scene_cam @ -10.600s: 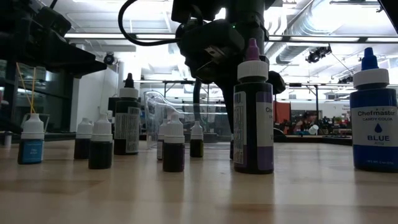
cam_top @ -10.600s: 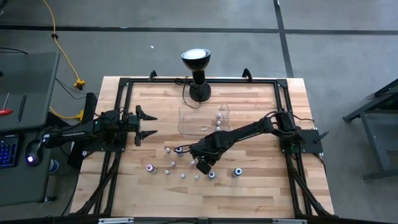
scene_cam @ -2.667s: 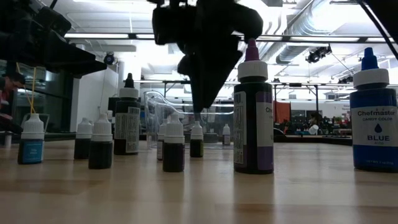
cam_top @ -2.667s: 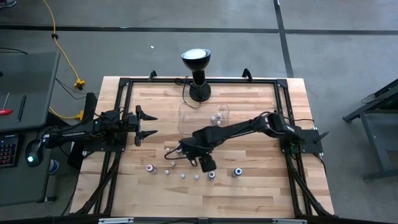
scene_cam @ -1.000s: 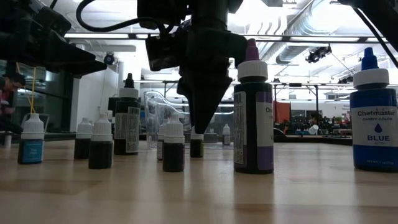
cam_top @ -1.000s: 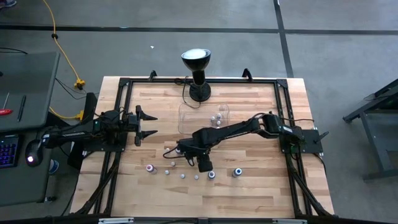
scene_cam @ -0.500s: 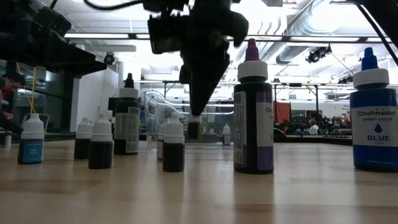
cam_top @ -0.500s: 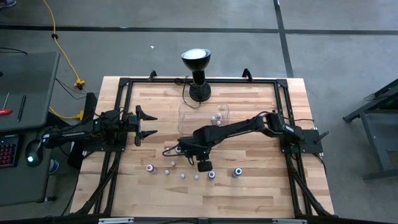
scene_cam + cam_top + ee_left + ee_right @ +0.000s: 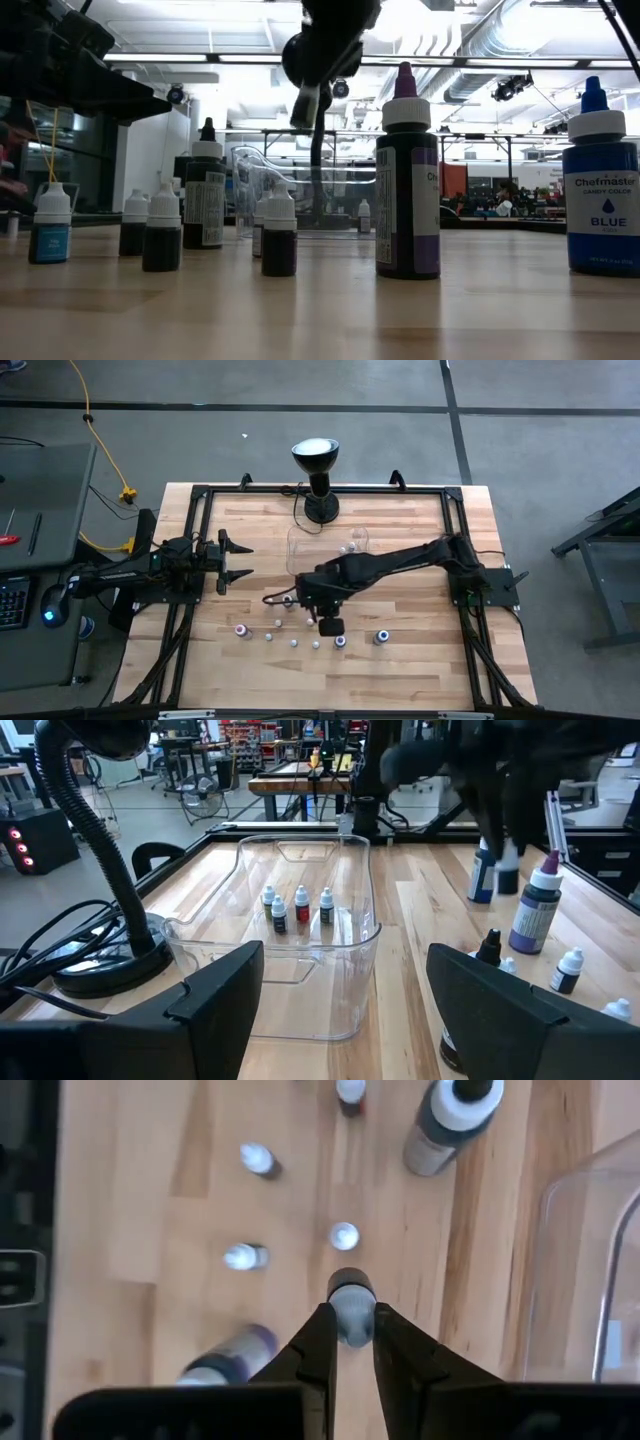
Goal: Pick & Place food coloring
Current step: Put the green food coloring bottle into the transparent bin
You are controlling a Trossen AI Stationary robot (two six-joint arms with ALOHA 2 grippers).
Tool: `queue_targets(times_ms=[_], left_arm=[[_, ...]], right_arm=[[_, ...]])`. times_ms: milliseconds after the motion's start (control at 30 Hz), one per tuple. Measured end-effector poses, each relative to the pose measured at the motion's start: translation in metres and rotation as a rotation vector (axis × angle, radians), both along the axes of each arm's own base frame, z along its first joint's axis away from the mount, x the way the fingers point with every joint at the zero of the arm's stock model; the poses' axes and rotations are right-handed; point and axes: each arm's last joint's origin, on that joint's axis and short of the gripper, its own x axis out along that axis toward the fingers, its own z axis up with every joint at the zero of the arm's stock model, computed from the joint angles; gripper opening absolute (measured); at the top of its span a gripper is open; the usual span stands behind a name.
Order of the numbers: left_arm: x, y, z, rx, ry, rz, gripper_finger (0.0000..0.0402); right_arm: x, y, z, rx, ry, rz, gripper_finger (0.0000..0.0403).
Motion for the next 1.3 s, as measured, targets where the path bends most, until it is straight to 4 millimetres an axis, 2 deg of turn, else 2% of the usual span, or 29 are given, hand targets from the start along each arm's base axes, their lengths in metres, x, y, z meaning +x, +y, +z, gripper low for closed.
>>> queue_targets(times_ms=[167,333,600,967,1300], left_arm=[[0.0,0.0,0.0,0.0,0.0,0.0,0.0278],[0.0,0.0,0.0,0.0,0.0,0.0,0.0278],[0.0,0.0,0.0,0.0,0.0,0.0,0.0278],[0.0,0.0,0.0,0.0,0.0,0.0,0.0278],[0.0,0.0,0.0,0.0,0.0,0.0,0.0278]], right_arm=[[-0.008,0.0,0.02,0.031,-0.046,-0.066,0.0038],[-0.012,-0.007,0.031,0.068,-0.056,-0.165,0.0038],[-0.016,-0.034,0.047,0.076,-0.096,-0.408,0.0038],[-0.022,-0.076,0.091,0.034,-0.211,-0.625,0.0038],[-0.049,-0.115,0.08,-0.028,0.06,-0.87,0.0038]])
